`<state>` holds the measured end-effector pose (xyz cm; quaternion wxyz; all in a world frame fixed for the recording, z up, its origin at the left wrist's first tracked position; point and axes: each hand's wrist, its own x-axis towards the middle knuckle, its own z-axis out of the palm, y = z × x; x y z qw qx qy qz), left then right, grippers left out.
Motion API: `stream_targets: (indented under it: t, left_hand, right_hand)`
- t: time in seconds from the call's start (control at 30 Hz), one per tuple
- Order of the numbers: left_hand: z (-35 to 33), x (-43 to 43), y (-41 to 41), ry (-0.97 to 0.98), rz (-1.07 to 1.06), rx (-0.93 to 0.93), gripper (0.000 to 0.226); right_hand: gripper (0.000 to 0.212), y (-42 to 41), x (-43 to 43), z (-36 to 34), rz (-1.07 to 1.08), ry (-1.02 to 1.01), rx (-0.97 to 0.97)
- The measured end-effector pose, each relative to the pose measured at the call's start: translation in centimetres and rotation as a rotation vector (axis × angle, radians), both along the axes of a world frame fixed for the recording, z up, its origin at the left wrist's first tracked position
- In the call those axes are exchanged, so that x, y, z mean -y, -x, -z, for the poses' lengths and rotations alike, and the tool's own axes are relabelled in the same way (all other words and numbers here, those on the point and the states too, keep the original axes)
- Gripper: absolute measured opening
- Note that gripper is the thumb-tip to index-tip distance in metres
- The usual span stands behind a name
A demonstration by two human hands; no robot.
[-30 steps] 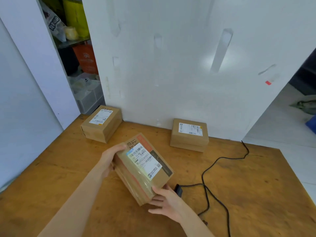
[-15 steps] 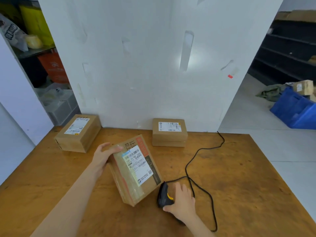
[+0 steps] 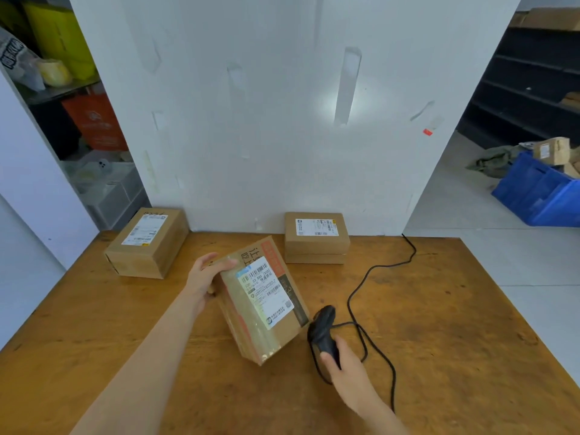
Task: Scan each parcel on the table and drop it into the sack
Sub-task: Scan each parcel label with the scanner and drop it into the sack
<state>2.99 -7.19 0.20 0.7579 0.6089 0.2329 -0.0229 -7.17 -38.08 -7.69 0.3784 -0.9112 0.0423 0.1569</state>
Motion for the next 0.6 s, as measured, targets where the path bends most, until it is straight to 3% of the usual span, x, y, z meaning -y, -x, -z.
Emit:
stream_targets:
  t: [0.1, 0.2, 0.27, 0.4, 0.6]
  left_hand:
    - [0.1, -0.5, -0.1, -0.006, 0.015, 0.024, 0.094]
    - [0.2, -0.5, -0.2, -0.007, 0.026, 0.031, 0.103]
    - [0.1, -0.5, -0.4, 0.012, 0.036, 0.038, 0.105]
    - [0.4, -0.4, -0.8, 0.017, 0.062, 0.060, 0.110]
    - [0.5, -0.2, -1.4, 0.000, 0.147, 0.078, 0.103]
  right_hand:
    - [0.041, 0.3, -0.4, -3.6, 0.185, -0.404, -0.019]
    - [0.050, 0.6, -1.0, -6.9, 0.134, -0.692, 0.034]
    - [0.044, 1.0, -1.9, -8.8, 0.032, -0.815, 0.044]
    - [0.042, 2.3, -4.0, -11.0, -0.135, -0.874, 0.039]
    - [0.066, 3.4, -6.0, -11.0, -0.119, -0.786, 0.089]
